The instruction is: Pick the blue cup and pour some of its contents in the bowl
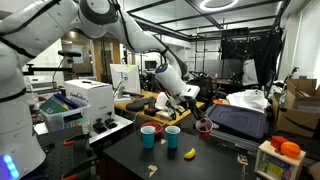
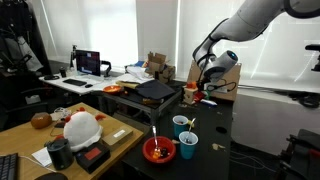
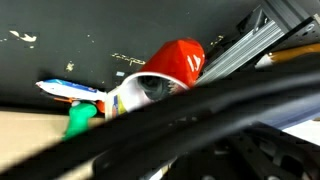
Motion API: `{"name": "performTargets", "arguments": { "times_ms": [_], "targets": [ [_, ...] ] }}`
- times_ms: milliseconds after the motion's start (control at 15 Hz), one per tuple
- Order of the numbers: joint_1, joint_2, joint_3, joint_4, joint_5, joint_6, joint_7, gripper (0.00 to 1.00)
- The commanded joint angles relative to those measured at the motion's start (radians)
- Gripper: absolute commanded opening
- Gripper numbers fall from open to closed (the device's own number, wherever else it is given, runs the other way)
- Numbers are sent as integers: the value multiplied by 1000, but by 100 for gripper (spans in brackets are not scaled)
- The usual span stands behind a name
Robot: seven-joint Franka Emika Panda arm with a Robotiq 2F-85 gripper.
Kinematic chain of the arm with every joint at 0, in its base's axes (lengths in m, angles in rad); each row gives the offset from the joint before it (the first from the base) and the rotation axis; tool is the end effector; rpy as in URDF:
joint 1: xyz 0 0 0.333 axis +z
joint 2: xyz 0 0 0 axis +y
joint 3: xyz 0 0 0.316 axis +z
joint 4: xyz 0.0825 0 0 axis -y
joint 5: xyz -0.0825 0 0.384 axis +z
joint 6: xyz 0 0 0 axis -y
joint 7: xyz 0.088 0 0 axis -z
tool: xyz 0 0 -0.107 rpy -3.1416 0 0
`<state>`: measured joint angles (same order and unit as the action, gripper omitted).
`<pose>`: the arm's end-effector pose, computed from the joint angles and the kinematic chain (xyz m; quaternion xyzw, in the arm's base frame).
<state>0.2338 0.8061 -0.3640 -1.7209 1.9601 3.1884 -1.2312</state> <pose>0.6079 -0.1467 0.1709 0.8862 -0.3145 0.3389 0.0282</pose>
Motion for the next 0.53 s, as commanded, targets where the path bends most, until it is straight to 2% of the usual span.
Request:
{"name": "performTargets", "arguments": {
  "times_ms": [0,267,467],
  "targets": [
    [-58,-72,81,-100,-127,58,68,1],
    [-104,-56,143,-176,-296,53,170,1],
    [-89,-27,136,-229,-421,46,279,1]
  ]
}}
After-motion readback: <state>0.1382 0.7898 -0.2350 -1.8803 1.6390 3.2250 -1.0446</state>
